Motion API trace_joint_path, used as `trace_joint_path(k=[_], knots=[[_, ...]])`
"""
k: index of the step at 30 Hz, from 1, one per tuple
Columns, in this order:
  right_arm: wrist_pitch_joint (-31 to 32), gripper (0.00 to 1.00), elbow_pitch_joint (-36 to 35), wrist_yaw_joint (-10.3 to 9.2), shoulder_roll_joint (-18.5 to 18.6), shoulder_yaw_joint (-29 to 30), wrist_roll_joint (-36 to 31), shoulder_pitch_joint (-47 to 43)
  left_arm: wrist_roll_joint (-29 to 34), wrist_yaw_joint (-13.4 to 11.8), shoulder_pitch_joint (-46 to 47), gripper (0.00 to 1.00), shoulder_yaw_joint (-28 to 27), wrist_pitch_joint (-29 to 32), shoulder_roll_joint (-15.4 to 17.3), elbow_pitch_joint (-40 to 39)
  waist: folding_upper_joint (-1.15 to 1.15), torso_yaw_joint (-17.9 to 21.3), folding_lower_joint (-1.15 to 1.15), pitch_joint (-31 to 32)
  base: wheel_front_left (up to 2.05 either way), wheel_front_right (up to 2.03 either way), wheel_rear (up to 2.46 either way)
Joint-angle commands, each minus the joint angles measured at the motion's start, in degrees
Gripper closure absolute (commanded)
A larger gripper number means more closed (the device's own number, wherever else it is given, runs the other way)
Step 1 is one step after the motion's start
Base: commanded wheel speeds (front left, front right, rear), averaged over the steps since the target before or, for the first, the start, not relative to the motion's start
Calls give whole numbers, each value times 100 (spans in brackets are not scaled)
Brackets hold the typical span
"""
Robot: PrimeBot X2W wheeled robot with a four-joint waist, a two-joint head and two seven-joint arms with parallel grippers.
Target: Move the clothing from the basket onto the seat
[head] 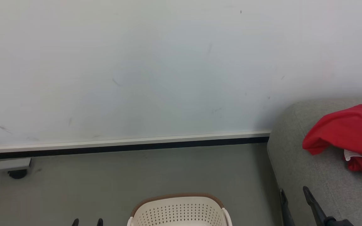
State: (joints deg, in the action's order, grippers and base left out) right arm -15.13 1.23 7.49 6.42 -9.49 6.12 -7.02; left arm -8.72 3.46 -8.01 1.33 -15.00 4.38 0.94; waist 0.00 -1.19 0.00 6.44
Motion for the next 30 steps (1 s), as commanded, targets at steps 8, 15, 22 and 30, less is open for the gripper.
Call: trace_joint_path(k=[8,15,22,30], knots=[[2,100,185,-1,-8,-25,-9,-109,99,49,-28,100,-48,32,-99,270,0,-48,0,-1,0,0,0],[204,100,190,-1,68,142,951,-76,-731,75,83,100,27,122,-103,317,0,-39,0,-37,0,0,0],[405,100,244,-1,151,301,1843,-2,-1498,97,191,100,110,188,-107,357,0,-29,0,-73,0,0,0],[616,100,290,-1,225,472,2759,57,-2300,118,301,100,198,262,-112,401,0,-18,0,-115,0,0,0]])
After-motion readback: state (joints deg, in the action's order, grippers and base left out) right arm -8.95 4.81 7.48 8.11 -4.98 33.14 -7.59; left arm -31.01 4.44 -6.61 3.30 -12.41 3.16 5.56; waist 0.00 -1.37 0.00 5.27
